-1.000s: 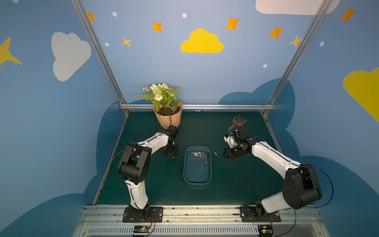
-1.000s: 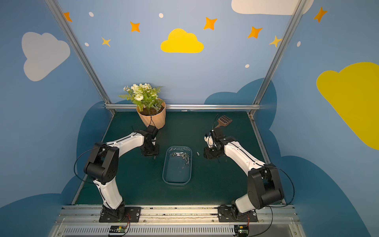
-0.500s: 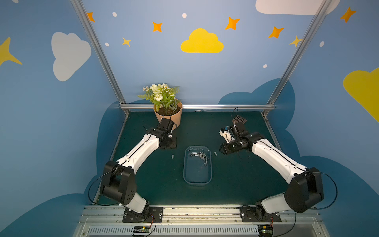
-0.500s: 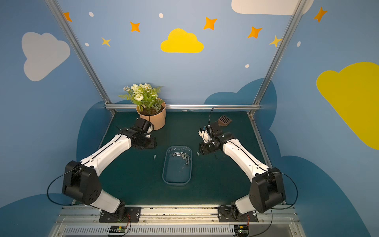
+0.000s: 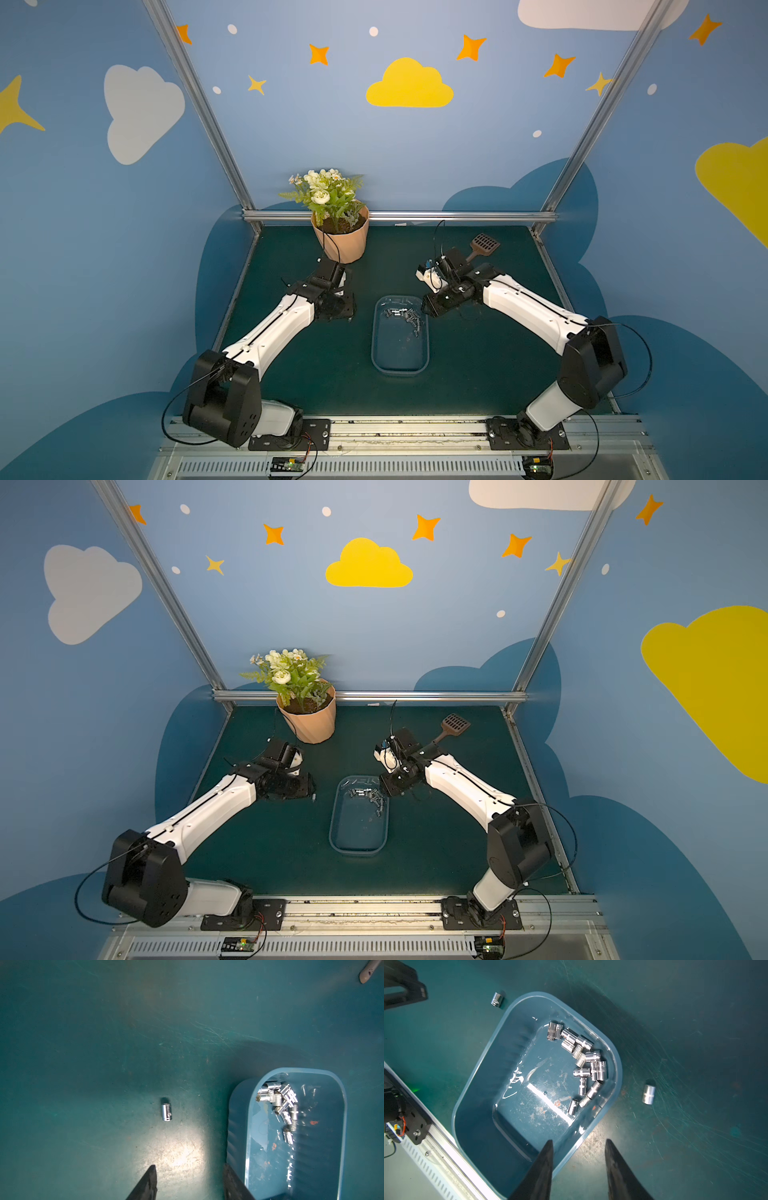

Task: Take out the socket from the storage box
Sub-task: Pick up the socket head from the storage box.

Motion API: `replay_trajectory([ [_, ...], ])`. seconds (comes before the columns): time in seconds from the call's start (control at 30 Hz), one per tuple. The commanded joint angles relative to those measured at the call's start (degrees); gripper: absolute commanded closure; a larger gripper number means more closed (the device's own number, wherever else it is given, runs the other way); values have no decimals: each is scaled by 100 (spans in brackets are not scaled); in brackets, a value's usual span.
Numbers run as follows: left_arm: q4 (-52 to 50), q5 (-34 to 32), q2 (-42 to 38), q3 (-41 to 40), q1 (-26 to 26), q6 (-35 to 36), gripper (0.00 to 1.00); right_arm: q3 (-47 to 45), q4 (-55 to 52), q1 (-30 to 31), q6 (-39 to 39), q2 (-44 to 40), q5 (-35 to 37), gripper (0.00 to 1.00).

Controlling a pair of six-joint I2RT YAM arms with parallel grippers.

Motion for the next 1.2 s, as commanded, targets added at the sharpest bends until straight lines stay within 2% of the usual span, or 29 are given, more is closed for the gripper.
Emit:
replay_trajectory([
  [0.0,216,134,-116,-96,31,-86,47,231,-119,119,-100,270,33,59],
  [0.3,253,196,-30,-153,30,-139,47,656,-117,410,-137,1060,118,65],
  [0.53,259,248,37,-107,29,-138,46,1020,-311,598,-191,1621,485,68],
  [0.9,282,205,100,-199,26,-173,46,936,-240,759,-96,1808,631,68],
  [1.17,299,187,77,-281,31,-216,46,959,-647,871,-50,1874,879,71],
])
